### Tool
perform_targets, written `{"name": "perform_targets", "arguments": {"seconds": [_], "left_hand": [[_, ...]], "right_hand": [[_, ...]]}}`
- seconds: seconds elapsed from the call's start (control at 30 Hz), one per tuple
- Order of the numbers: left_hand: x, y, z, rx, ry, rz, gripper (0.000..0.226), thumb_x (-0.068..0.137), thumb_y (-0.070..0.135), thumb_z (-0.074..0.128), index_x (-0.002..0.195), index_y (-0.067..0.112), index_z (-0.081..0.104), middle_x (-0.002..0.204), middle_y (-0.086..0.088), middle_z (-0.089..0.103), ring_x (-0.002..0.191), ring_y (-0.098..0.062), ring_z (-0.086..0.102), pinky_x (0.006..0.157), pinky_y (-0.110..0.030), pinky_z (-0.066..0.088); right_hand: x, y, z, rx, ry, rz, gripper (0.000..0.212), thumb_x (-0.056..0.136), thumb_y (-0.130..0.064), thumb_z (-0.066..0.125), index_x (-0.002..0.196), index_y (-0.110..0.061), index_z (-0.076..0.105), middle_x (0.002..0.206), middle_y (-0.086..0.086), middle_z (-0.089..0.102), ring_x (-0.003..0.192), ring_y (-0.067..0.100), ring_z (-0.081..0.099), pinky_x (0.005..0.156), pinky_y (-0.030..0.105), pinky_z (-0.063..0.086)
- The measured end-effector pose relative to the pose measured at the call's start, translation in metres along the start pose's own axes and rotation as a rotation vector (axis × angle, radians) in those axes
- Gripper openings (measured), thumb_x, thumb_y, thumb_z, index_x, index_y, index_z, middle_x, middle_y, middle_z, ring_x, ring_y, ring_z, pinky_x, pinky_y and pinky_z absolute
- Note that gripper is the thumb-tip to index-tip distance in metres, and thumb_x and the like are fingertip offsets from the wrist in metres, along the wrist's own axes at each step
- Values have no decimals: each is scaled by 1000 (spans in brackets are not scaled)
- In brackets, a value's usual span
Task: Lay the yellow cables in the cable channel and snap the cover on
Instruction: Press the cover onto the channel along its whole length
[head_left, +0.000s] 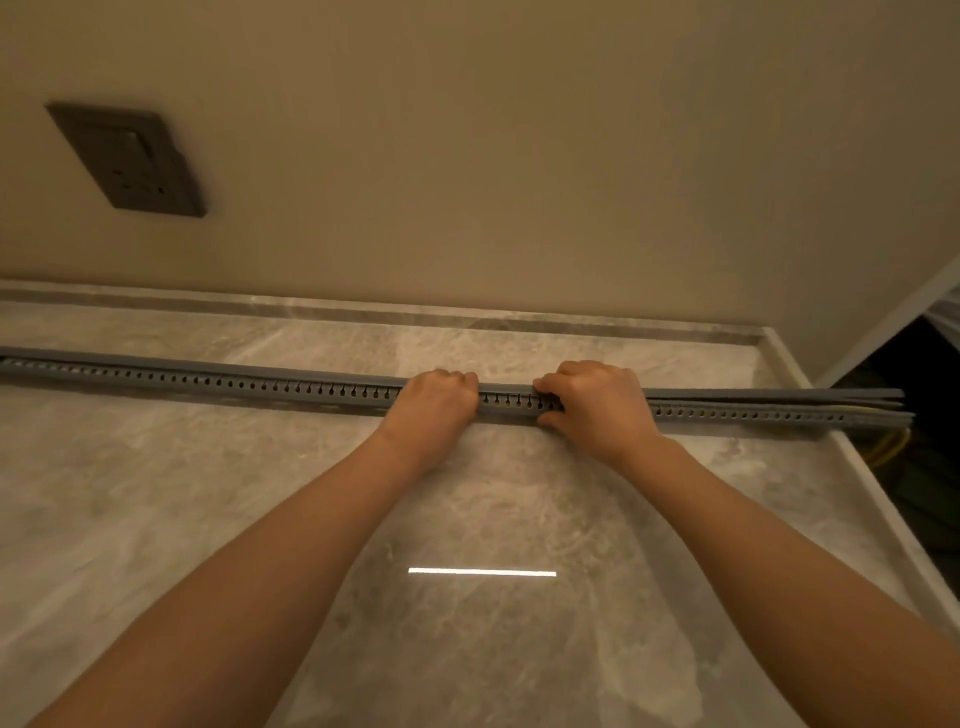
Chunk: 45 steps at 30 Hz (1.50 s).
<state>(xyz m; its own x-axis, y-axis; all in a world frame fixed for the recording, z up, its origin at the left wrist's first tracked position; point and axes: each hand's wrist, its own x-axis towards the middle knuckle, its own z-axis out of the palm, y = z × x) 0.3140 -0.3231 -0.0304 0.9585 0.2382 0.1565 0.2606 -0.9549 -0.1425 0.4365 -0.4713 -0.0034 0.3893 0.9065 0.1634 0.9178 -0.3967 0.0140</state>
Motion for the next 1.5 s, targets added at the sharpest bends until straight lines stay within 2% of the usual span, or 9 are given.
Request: {"name": "perform_targets", "arguments": {"seconds": [0.4, 0.63, 0.97, 1.1, 1.17, 1.23, 1.33, 1.4, 1.5], "left_hand": [[-1, 5, -5, -8, -22, -48, 19, 95, 22, 47, 110, 10, 50, 107, -6, 61, 96, -23, 58, 81, -32, 45], [-1, 7, -12, 10, -53, -59, 22, 96, 22, 45, 113, 9, 49, 111, -8, 60, 99, -25, 57, 82, -34, 44], [-12, 12, -5, -55, 76, -104, 25, 93, 23, 52, 113, 9, 53, 109, -6, 62, 99, -22, 56, 82, -30, 42], [-24, 36, -7, -493, 358, -409, 39, 82, 10, 68, 120, 4, 59, 123, -8, 60, 118, -23, 49, 109, -27, 25], [-29, 59, -13, -715, 562, -650, 46, 80, 8, 70, 124, 5, 56, 125, -4, 55, 121, -18, 43, 106, -17, 25], [-28, 79, -18, -968, 665, -949, 37, 80, 10, 71, 114, 10, 57, 113, 0, 51, 102, -12, 50, 95, -16, 37], [-20, 91, -26, -1717, 407, -1325, 17, 85, 13, 67, 98, 8, 57, 96, -8, 60, 79, -15, 60, 77, -26, 53], [-14, 93, -33, -2150, 195, -1304, 17, 89, 11, 61, 102, 0, 58, 100, -16, 60, 93, -23, 62, 81, -28, 53], [-6, 90, -42, -2336, 123, -1250, 34, 91, 18, 60, 117, -3, 53, 110, -21, 59, 109, -30, 58, 91, -35, 49]], "right_hand": [[9, 11, 3, -34, -20, -136, 31, 86, -37, 60, 112, -22, 61, 102, 0, 63, 93, 20, 57, 65, 27, 34], [8, 16, 3, -21, -16, -168, 34, 83, -40, 60, 113, -23, 56, 109, -3, 58, 101, 18, 51, 66, 30, 44], [9, 8, 6, -65, 10, -221, 29, 89, -35, 51, 113, -21, 57, 105, -2, 62, 97, 19, 57, 62, 27, 32], [10, 9, 1, -75, 69, -237, 26, 89, -32, 49, 110, -19, 58, 102, -1, 63, 94, 21, 58, 61, 27, 34], [9, 9, -2, -67, 106, -239, 24, 89, -27, 50, 108, -16, 61, 98, 1, 64, 90, 23, 59, 60, 28, 35], [6, 8, -4, -66, 133, -243, 20, 88, -24, 54, 103, -14, 63, 93, 3, 66, 86, 25, 60, 58, 28, 37], [-1, 4, -9, -54, 228, -242, 16, 70, -16, 76, 83, -9, 69, 72, 5, 67, 65, 26, 63, 45, 28, 41], [-5, 4, -10, -32, 280, -262, 24, 60, -18, 84, 76, -9, 70, 64, 5, 65, 57, 24, 62, 40, 26, 40], [-10, 4, -7, -45, 338, -308, 25, 57, -18, 85, 76, -10, 71, 63, 2, 65, 55, 21, 61, 36, 23, 41]]}}
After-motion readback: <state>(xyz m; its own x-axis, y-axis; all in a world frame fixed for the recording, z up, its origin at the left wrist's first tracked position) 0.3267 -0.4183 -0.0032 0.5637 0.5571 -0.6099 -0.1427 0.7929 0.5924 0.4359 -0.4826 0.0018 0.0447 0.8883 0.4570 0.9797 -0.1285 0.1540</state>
